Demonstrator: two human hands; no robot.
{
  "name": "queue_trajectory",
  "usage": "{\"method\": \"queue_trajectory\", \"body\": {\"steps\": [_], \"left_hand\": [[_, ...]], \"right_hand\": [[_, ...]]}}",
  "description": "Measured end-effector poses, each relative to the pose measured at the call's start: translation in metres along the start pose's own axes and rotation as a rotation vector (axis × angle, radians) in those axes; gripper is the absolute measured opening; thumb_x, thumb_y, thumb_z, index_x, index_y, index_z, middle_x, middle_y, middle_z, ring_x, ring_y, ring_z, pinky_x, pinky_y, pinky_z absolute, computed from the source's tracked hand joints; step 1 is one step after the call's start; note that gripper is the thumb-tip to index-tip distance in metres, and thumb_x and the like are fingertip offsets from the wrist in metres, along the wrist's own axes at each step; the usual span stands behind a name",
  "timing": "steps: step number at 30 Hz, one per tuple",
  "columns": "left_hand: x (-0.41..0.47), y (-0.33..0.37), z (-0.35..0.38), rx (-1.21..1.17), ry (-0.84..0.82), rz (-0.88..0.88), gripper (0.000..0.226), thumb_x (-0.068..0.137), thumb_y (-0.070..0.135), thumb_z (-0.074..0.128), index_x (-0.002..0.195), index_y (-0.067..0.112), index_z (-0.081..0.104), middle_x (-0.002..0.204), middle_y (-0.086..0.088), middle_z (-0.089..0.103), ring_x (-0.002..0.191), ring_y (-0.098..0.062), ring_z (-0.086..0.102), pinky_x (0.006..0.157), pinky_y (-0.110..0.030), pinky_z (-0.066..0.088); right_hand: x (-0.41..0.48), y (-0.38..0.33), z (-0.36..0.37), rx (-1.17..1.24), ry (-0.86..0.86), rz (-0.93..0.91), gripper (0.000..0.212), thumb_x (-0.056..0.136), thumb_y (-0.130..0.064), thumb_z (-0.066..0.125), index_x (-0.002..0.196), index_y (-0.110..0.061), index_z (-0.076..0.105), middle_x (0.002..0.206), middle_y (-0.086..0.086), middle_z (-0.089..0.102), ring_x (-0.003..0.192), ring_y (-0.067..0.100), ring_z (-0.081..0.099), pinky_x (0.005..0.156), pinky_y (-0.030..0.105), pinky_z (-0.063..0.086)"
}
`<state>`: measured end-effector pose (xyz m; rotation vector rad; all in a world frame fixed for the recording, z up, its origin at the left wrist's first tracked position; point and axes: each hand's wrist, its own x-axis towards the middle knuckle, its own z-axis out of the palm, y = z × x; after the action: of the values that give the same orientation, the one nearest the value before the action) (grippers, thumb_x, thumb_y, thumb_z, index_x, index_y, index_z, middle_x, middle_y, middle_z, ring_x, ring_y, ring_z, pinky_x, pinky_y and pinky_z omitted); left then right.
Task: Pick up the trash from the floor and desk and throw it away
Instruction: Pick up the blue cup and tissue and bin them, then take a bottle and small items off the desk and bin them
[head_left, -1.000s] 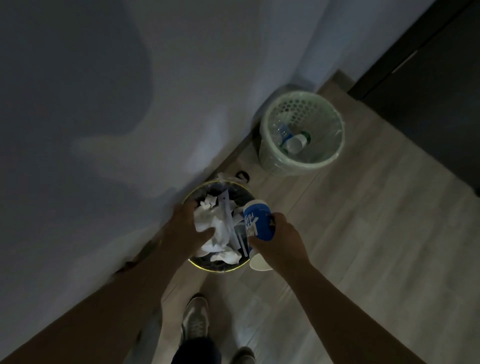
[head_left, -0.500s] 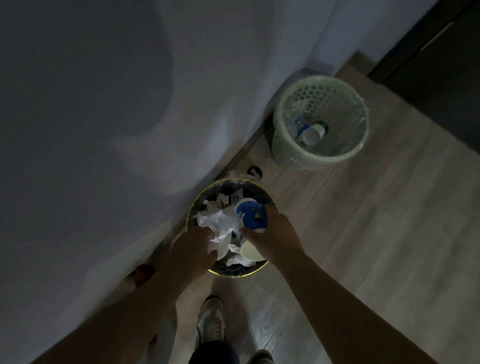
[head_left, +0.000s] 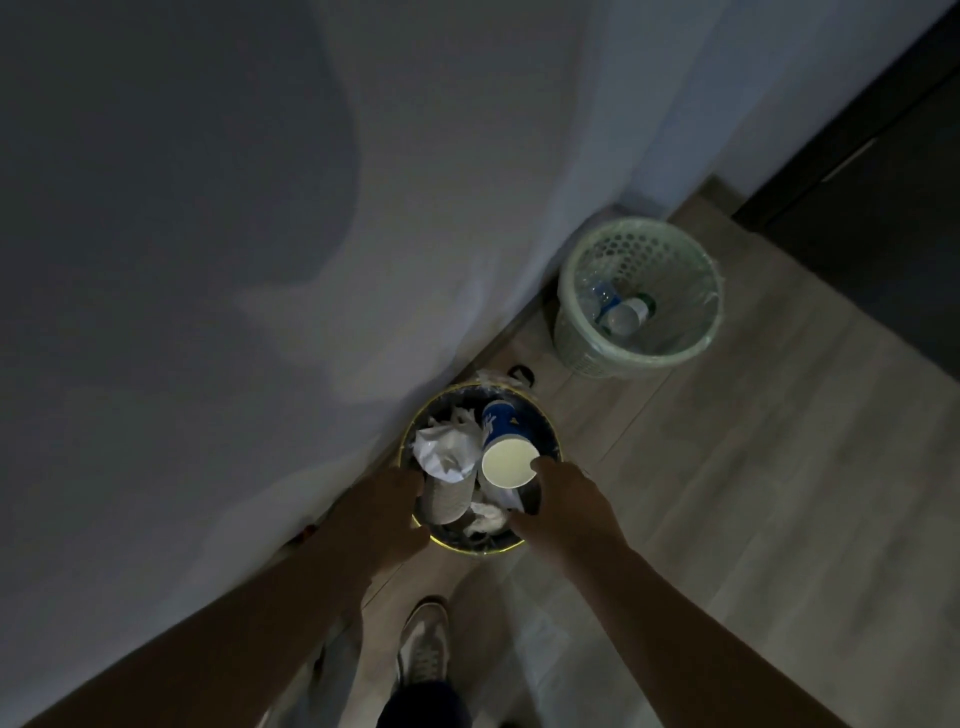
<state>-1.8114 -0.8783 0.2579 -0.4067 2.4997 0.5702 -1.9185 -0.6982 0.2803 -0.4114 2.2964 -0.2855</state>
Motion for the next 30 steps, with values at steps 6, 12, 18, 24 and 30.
{"method": "queue_trajectory", "body": {"steps": [6, 12, 18, 24, 30], "left_hand": [[-0.076, 0.045, -0.068, 0.058, 0.036, -0.028, 0.058, 0.088, 0.042, 0.054, 0.14, 0.02, 0.037, 0.138, 0.0, 0.043, 0.127, -0.015, 0.043, 0.097, -0.023, 0.029], [-0.212, 0.118, -0.165, 0.09, 0.31, 0.121, 0.06, 0.023, 0.04, 0.093, 0.075, 0.016, 0.073, 0.069, 0.0, 0.067, 0.058, -0.012, 0.067, 0.05, -0.015, 0.048], [-0.338, 0.157, -0.24, -0.029, 0.399, -0.015, 0.054, 0.085, 0.042, 0.062, 0.133, 0.02, 0.048, 0.128, 0.0, 0.052, 0.114, -0.015, 0.053, 0.095, -0.023, 0.039], [-0.484, 0.174, -0.317, 0.038, 0.677, -0.117, 0.055, 0.084, 0.047, 0.062, 0.132, 0.026, 0.047, 0.127, 0.005, 0.054, 0.112, -0.013, 0.054, 0.095, -0.025, 0.043], [-0.654, 0.165, -0.358, 0.152, 0.92, -0.344, 0.052, 0.084, 0.049, 0.06, 0.131, 0.028, 0.047, 0.126, 0.008, 0.053, 0.108, -0.012, 0.057, 0.092, -0.024, 0.045]], "right_hand": [[-0.09, -0.011, -0.067, -0.12, 0.065, -0.146, 0.058, 0.082, -0.038, 0.065, 0.133, -0.021, 0.042, 0.125, 0.003, 0.049, 0.116, 0.021, 0.051, 0.093, 0.03, 0.044], [-0.219, -0.034, -0.167, -0.252, 0.142, -0.365, 0.055, 0.083, -0.038, 0.063, 0.131, -0.022, 0.041, 0.124, 0.001, 0.046, 0.115, 0.02, 0.05, 0.09, 0.028, 0.042], [-0.341, -0.073, -0.259, -0.339, 0.207, -0.608, 0.061, 0.082, -0.039, 0.067, 0.135, -0.021, 0.043, 0.132, 0.003, 0.049, 0.12, 0.02, 0.048, 0.096, 0.029, 0.041], [-0.454, -0.154, -0.317, -0.393, 0.324, -0.893, 0.06, 0.088, -0.041, 0.061, 0.142, -0.027, 0.036, 0.138, -0.002, 0.041, 0.123, 0.016, 0.044, 0.101, 0.027, 0.039], [-0.577, -0.256, -0.323, -0.406, 0.46, -1.254, 0.056, 0.087, -0.04, 0.061, 0.137, -0.026, 0.042, 0.13, -0.005, 0.046, 0.116, 0.013, 0.048, 0.093, 0.024, 0.04]]}}
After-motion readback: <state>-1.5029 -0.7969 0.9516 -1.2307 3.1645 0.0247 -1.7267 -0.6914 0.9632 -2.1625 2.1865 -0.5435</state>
